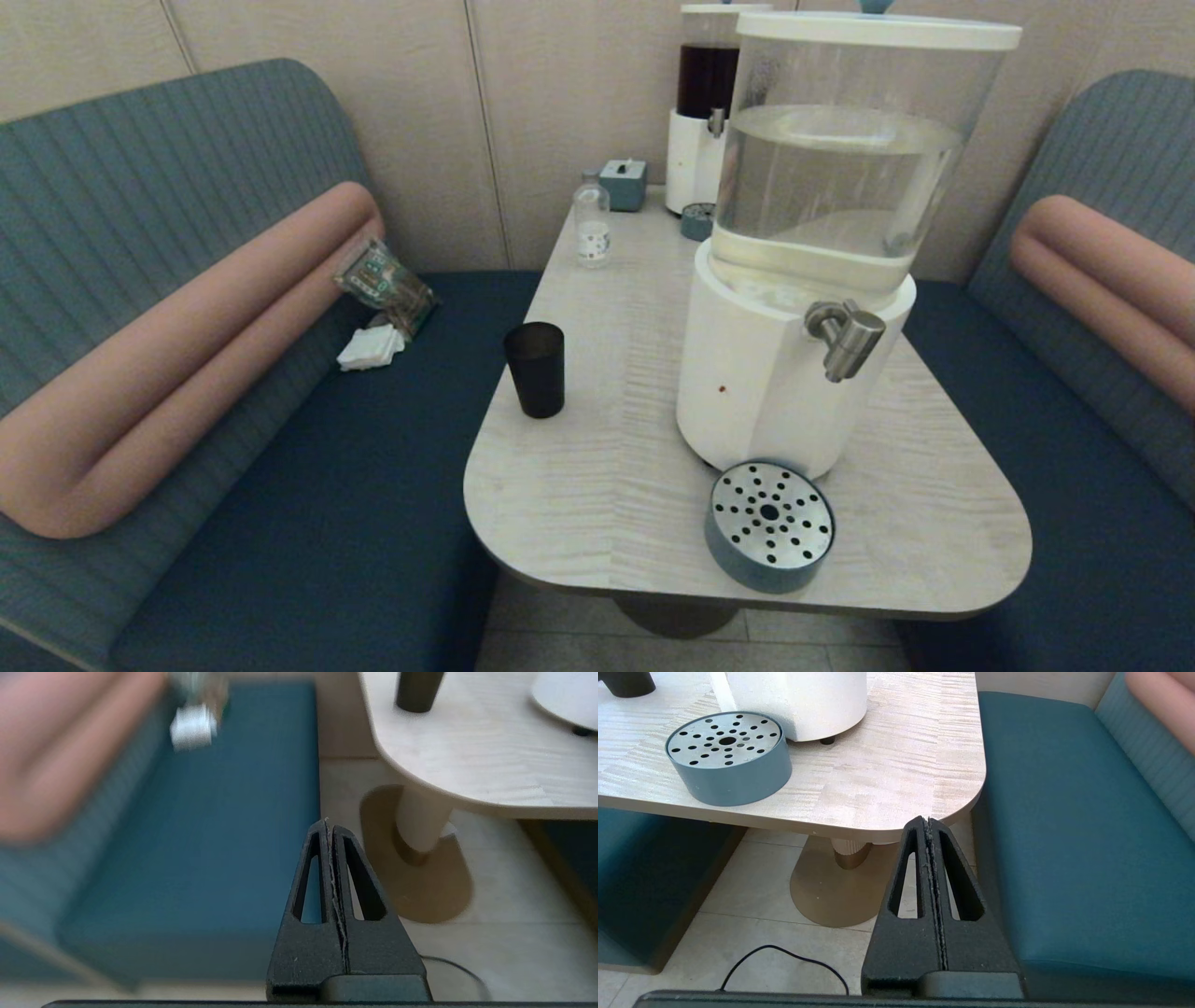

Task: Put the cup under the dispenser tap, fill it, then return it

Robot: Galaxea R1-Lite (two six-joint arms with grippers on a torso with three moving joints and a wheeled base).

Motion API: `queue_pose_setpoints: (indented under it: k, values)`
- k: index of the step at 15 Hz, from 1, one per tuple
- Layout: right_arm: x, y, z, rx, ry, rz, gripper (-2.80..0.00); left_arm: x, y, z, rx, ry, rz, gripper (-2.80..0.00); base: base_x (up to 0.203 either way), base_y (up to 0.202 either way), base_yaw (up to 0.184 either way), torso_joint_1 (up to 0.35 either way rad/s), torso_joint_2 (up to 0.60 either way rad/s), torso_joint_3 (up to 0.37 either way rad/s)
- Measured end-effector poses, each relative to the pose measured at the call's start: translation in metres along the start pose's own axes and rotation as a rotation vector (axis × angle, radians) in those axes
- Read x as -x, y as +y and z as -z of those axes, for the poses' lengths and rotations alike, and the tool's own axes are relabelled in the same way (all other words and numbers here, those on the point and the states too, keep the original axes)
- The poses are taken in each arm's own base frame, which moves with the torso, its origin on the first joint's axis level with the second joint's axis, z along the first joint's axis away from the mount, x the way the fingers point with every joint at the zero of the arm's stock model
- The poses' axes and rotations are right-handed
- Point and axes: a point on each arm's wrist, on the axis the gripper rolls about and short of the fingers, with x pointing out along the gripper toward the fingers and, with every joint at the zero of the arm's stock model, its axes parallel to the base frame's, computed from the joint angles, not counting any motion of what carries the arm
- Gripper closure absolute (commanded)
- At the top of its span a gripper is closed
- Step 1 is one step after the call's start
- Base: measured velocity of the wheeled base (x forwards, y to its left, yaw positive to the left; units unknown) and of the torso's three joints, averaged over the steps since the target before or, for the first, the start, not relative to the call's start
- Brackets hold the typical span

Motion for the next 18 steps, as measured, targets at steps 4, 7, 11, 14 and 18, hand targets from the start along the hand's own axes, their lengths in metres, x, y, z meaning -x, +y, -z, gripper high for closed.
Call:
queue_pose_setpoints:
  k: [4, 7, 11, 14, 18]
  values:
    - [0.0, 0.0, 0.0, -0.009, 0.0, 0.0, 0.0, 0.0005, 0.0005, 0.001, 0.101, 0.009, -0.024, 0.0, 0.0, 0.0, 0.0, 0.0, 0.0, 0.0]
    - [0.0, 0.0, 0.0, -0.008, 0.0, 0.0, 0.0, 0.0005, 0.0007, 0.0009, 0.104, 0.01, -0.031, 0.0, 0.0, 0.0, 0.0, 0.0, 0.0, 0.0]
    - [0.0, 0.0, 0.0, -0.006, 0.0, 0.0, 0.0, 0.0007, 0.0012, 0.0005, 0.044, 0.008, -0.057, 0.0, 0.0, 0.0, 0.0, 0.0, 0.0, 0.0]
    - [0.0, 0.0, 0.0, -0.008, 0.0, 0.0, 0.0, -0.0002, 0.0011, 0.0032, -0.113, 0.019, -0.044, 0.0, 0.0, 0.0, 0.0, 0.0, 0.0, 0.0]
    - [0.0, 0.0, 0.0, -0.008, 0.0, 0.0, 0.0, -0.0002, 0.0006, 0.0047, -0.169, 0.034, -0.02, 0.0, 0.0, 0.0, 0.0, 0.0, 0.0, 0.0]
